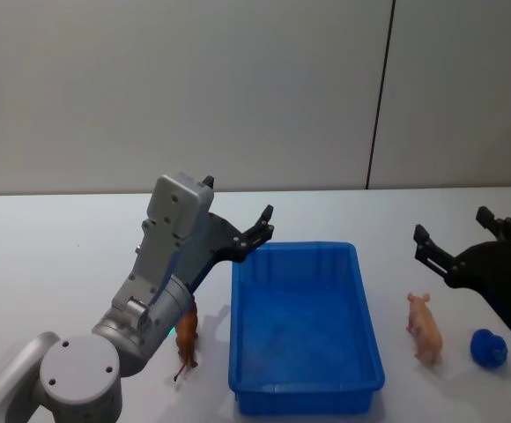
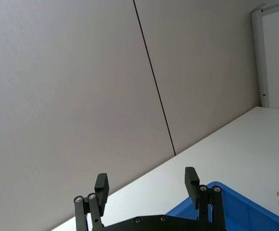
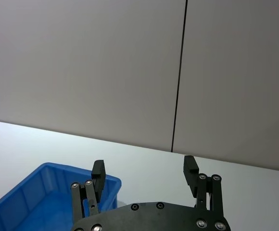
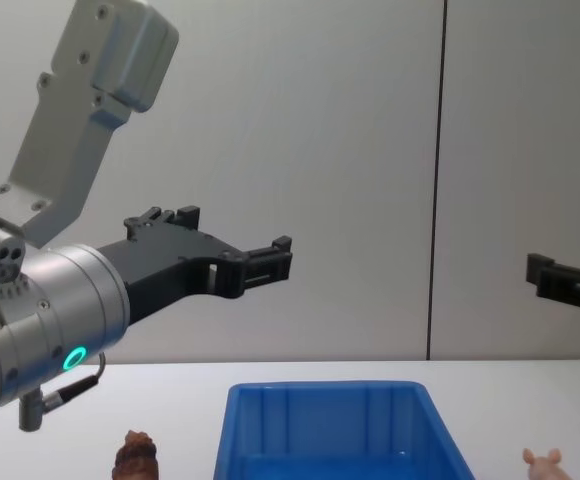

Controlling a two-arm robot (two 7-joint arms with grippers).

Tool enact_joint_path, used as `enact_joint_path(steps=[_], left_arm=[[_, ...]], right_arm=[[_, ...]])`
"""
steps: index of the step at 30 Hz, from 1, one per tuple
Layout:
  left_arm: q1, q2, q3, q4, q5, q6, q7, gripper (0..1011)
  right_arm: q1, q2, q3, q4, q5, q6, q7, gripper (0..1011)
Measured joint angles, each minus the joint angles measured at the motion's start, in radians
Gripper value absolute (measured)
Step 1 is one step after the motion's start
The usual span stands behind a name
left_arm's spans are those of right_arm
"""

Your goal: Pick up the two dolls from the table and place them into the box.

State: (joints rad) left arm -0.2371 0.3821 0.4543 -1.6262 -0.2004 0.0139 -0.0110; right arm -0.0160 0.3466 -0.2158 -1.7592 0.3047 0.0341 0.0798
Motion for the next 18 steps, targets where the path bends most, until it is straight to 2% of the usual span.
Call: enact_joint_path(steps=[10,18], left_arm=[[0.0,0.0,0.0,0.0,0.0,0.0,0.0,1001],[0.0,0.0,0.0,0.0,0.0,0.0,0.0,1001]], right_arm=[[-0.014,0.041,0.035,0.018,0.053,0.018,0.03,1001],[-0.031,0.085,0.065,0.037,0.086,0.069,0.061,1001]])
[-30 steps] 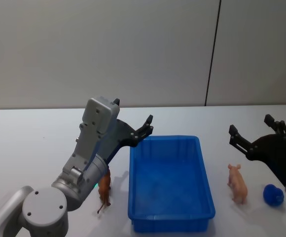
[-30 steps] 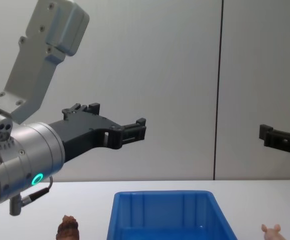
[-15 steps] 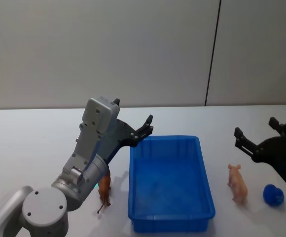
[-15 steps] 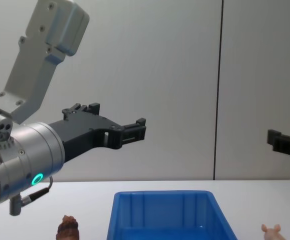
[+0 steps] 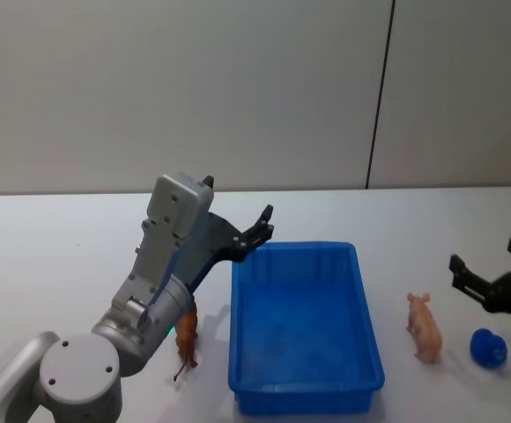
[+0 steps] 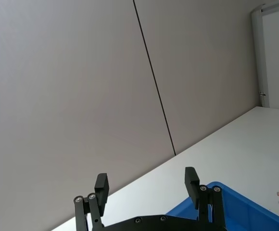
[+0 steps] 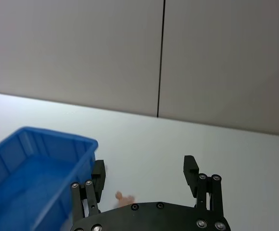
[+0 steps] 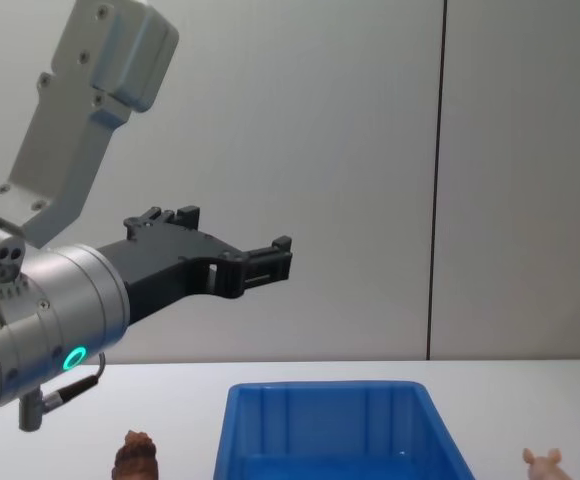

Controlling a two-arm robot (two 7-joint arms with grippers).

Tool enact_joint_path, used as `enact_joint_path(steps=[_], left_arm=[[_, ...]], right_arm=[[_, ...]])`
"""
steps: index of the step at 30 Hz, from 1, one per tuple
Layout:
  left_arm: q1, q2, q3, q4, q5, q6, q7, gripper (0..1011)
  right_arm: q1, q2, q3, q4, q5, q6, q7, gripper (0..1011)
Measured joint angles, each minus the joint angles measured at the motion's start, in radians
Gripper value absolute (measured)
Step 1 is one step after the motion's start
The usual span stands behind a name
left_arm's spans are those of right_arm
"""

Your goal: Pick up the two dolls from the table and place them into the box.

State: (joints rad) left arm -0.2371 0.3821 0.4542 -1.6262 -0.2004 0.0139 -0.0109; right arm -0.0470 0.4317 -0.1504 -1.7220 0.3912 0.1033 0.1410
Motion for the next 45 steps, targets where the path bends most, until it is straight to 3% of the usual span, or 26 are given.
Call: enact_joint_path(steps=[8,20,41,45], left_arm=[[0.0,0.0,0.0,0.0,0.0,0.0,0.0,1001],[0.0,0.0,0.0,0.0,0.0,0.0,0.0,1001],[0.0,0.0,0.0,0.0,0.0,0.0,0.0,1001],[0.0,0.0,0.0,0.0,0.0,0.0,0.0,1001]], right_arm=[[-0.014,0.039,0.024,0.026,0.019,0.066,0.036,1001],[-0.022,0.069,0.037,0.076,0.018,0.133,0.083,1001],[0.015,0.061,0.015,0.189,-0.027,0.182,0.156,1001],[0.024,0.056,0.011,0.205,-0.032,0.192,0.166,915]])
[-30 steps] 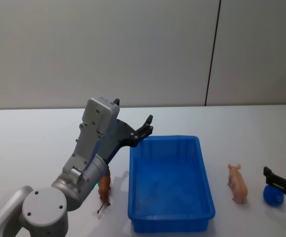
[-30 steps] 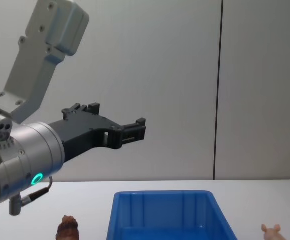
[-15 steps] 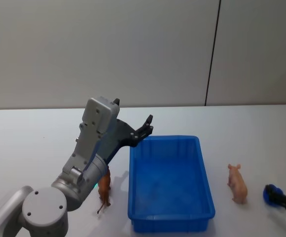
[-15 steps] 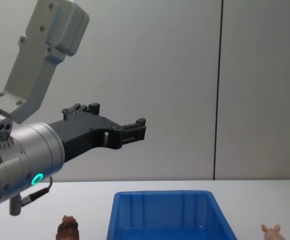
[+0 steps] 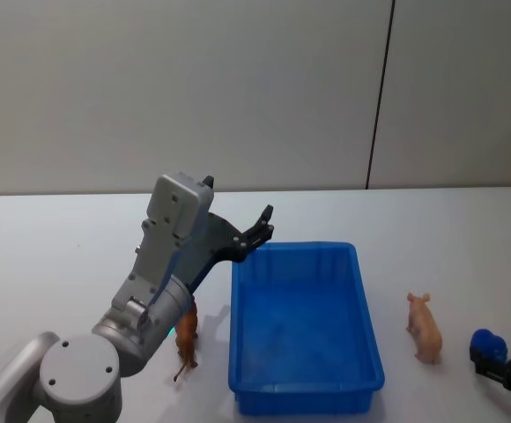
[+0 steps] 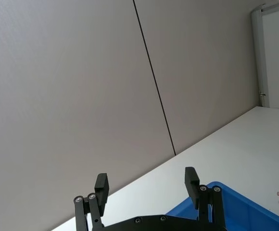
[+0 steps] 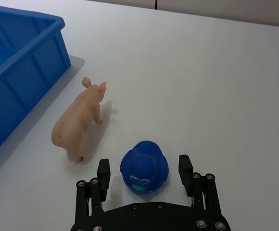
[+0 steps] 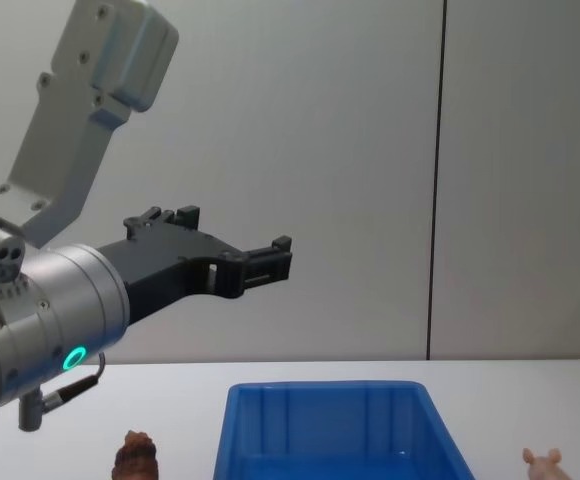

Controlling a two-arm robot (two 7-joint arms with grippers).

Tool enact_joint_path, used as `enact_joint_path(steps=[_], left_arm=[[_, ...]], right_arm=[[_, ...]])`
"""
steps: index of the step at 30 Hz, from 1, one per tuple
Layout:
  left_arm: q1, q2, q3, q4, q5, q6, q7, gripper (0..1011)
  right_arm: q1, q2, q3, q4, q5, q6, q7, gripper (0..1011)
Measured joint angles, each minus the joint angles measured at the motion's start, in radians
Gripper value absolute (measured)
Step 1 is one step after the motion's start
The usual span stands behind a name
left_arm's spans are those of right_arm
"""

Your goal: Pick up the two dolls from the table and place them into the box.

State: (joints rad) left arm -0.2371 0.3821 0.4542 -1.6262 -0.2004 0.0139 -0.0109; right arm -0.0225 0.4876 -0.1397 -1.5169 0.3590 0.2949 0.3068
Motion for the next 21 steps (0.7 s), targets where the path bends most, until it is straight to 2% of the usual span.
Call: enact_joint_path(steps=[3,6,7,8,9,11,12,14,21], left_arm=[[0.0,0.0,0.0,0.0,0.0,0.0,0.0,1001],[0.0,0.0,0.0,0.0,0.0,0.0,0.0,1001],[0.0,0.0,0.0,0.0,0.0,0.0,0.0,1001],[0.0,0.0,0.0,0.0,0.0,0.0,0.0,1001],[0.0,0.0,0.0,0.0,0.0,0.0,0.0,1001],[0.0,0.0,0.0,0.0,0.0,0.0,0.0,1001],[0.0,0.0,0.0,0.0,0.0,0.0,0.0,1001],[0.0,0.0,0.0,0.0,0.0,0.0,0.0,1001],[0.0,0.0,0.0,0.0,0.0,0.0,0.0,1001]], right_arm=[[0.004,-0.002,-0.002,0.007,-0.002,0.004,0.003,855],[0.011,-0.007,-0.006,0.021,-0.005,0.01,0.007,743],[0.012,-0.007,-0.007,0.023,-0.006,0.011,0.008,743],[0.014,-0.008,-0.008,0.026,-0.006,0.012,0.008,686],[0.016,-0.01,-0.009,0.03,-0.008,0.014,0.009,686],[0.019,-0.012,-0.01,0.035,-0.009,0.016,0.011,588],[0.021,-0.013,-0.011,0.037,-0.01,0.016,0.011,588],[0.022,-0.014,-0.012,0.04,-0.01,0.016,0.011,512],[0.028,-0.017,-0.015,0.046,-0.012,0.012,0.012,433]])
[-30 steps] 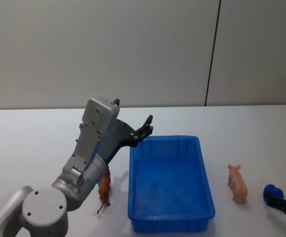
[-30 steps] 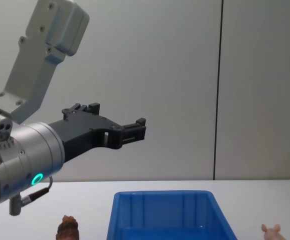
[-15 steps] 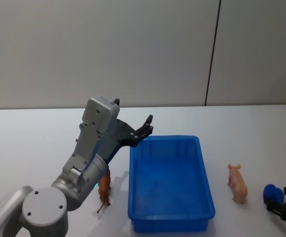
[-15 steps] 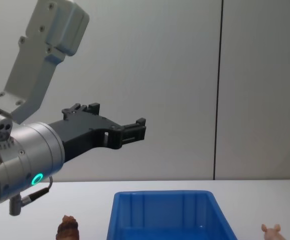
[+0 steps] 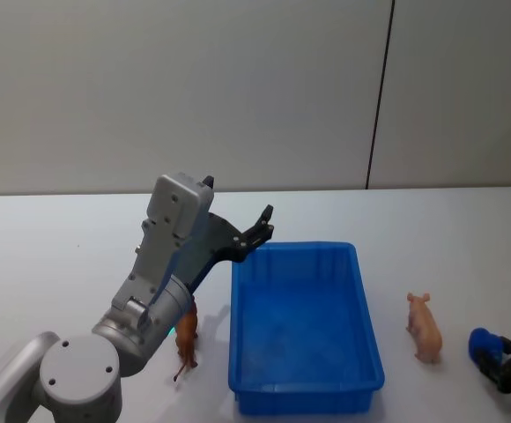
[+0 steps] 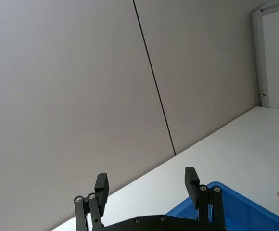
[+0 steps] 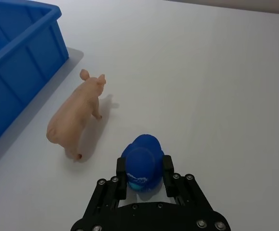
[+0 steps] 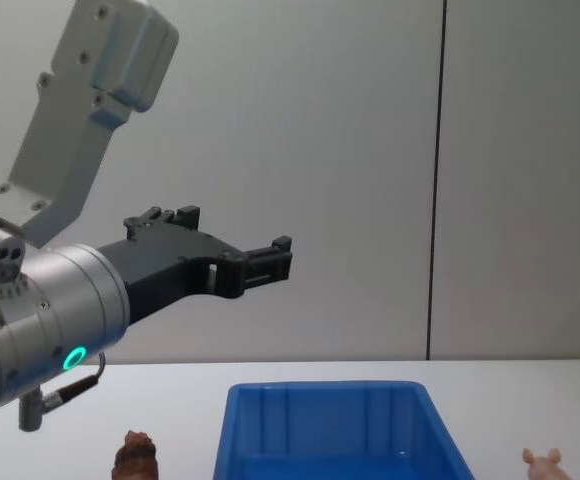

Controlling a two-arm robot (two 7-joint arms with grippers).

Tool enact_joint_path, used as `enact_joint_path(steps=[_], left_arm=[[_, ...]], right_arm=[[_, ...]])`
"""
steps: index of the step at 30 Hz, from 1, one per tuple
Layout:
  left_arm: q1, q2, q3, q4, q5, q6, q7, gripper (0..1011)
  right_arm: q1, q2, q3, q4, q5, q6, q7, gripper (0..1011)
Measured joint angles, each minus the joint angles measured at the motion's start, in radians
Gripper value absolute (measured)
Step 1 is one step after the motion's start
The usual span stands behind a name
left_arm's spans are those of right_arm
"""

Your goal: Pick up the two dolls from the table and place them into the box.

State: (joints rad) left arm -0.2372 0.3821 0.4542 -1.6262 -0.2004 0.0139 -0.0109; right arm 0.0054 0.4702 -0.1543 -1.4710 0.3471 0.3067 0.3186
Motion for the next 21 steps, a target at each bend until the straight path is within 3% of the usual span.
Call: enact_joint_path(steps=[21], left_arm=[[0.0,0.0,0.0,0.0,0.0,0.0,0.0,1001]], right_arm=[[0.021,-0.004,0.01,-0.076,0.016,-0.134,-0.005,297]])
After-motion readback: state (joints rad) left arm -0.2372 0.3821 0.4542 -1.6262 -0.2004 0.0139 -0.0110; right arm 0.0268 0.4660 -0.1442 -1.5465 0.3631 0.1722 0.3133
